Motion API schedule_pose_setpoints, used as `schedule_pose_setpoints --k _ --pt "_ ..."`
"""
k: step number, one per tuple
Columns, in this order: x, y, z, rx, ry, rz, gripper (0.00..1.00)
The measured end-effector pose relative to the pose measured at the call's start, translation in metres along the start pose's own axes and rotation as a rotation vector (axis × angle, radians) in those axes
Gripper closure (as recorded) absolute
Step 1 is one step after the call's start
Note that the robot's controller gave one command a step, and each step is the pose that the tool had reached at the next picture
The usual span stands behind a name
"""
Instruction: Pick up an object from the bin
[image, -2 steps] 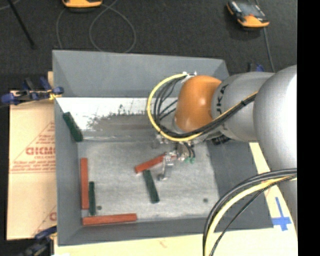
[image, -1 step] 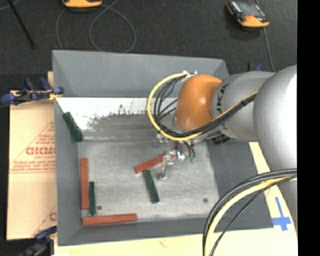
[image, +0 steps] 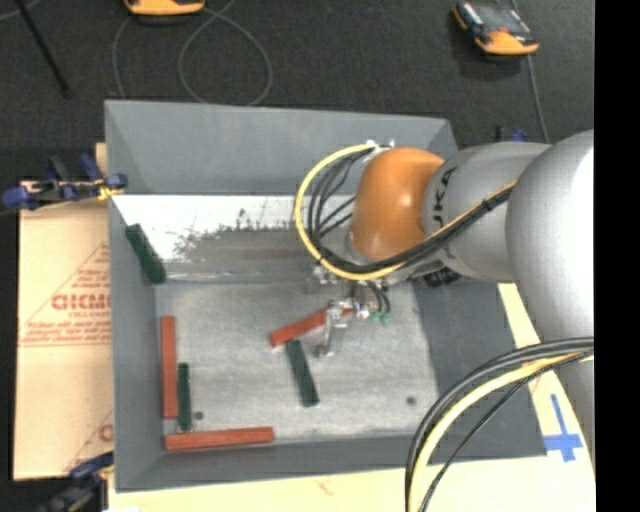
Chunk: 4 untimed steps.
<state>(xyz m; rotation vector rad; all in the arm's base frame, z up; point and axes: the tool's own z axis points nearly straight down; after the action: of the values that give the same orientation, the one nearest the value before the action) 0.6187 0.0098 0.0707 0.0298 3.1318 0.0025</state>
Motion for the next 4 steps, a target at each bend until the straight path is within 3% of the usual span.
schedule_pose_setpoints --k 1,2,3,4 --pt "-0.002 0.0 -0.001 0.0 -0.002 0.003 0.0" --pt "-0.002 -0.001 -0.001 0.0 -0.002 0.004 1.0" --pt "-0.004 -0.001 -0.004 0.0 -0.002 0.006 1.0" --pt "-0.007 -0.001 -0.064 0.0 -0.002 0.008 1.0"
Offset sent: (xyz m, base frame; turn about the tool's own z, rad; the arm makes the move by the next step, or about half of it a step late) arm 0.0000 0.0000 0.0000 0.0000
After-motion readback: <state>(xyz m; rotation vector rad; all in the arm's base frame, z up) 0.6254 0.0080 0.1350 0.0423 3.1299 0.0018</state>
